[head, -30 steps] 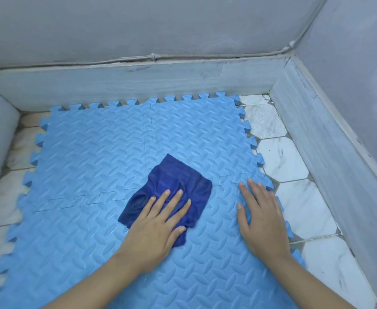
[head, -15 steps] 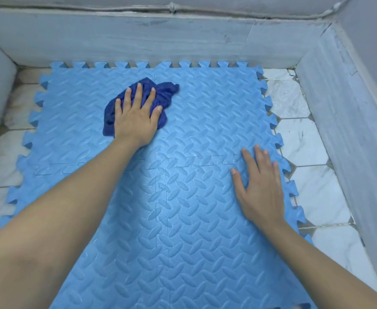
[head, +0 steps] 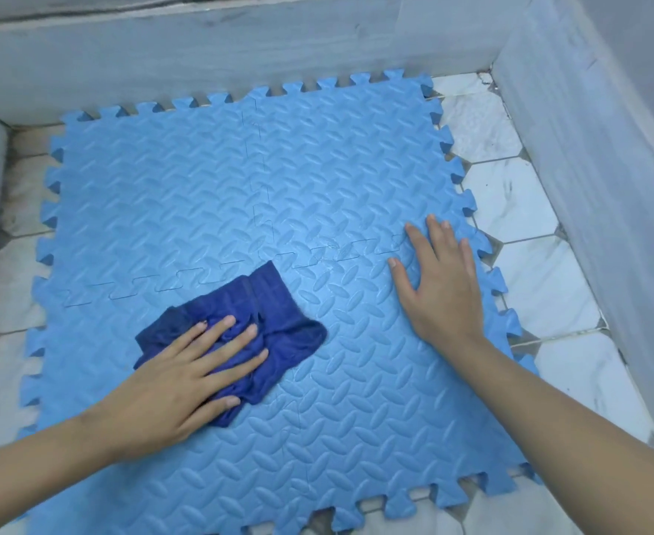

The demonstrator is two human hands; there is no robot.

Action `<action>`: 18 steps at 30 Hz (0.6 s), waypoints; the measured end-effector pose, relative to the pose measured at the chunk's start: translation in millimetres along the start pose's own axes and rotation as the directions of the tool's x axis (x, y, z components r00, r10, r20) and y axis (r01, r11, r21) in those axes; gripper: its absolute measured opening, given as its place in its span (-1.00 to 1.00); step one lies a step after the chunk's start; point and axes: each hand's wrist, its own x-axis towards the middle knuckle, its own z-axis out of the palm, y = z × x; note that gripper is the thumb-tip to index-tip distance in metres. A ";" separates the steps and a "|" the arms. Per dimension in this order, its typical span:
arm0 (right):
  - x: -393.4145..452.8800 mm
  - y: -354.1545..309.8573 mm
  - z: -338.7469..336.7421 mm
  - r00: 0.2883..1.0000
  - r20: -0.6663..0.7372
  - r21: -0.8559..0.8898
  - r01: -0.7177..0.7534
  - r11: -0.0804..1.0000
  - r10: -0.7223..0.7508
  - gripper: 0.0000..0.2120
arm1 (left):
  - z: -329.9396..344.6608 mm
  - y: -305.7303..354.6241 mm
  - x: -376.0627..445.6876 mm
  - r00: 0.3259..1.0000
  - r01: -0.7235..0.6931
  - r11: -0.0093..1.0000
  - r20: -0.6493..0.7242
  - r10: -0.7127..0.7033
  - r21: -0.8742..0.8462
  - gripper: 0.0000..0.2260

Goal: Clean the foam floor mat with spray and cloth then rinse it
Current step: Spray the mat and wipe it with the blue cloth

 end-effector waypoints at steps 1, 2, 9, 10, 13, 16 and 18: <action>0.1 0.0 -0.2 1.000 0.000 0.001 -0.002 1.000 0.002 -0.49 | -0.8 -2.7 5.1 1.000 0.012 1.000 -0.015 -0.012 0.010 -0.49; -0.2 0.2 0.1 1.000 0.000 0.000 -0.002 1.000 0.002 -0.49 | -2.0 -8.9 14.4 0.998 0.051 0.998 -0.034 -0.050 0.022 -0.46; -0.1 -0.1 0.2 1.000 0.008 0.003 0.000 1.000 0.000 -0.48 | -5.6 -27.6 81.8 0.878 0.471 0.882 -0.082 -0.471 -0.023 -0.31; -0.4 -0.3 -0.3 1.000 0.011 0.000 -0.002 1.000 0.002 -0.48 | -6.9 -24.7 83.7 0.867 0.491 0.871 -0.086 -0.492 -0.033 -0.30; -1.8 -1.7 -2.3 1.000 0.030 -0.019 0.000 1.000 0.000 -0.47 | -11.0 -13.1 76.8 0.872 0.479 0.876 -0.083 -0.482 -0.056 -0.26; -1.8 -2.4 -2.3 0.997 0.080 -0.060 0.007 0.998 -0.002 -0.45 | -5.5 13.0 55.1 0.923 0.368 0.928 -0.097 -0.372 -0.058 -0.22; -1.6 -5.8 -3.6 0.991 0.133 -0.113 -0.008 0.994 0.023 -0.43 | 1.9 35.2 35.5 0.960 0.251 0.968 -0.119 -0.253 -0.028 -0.22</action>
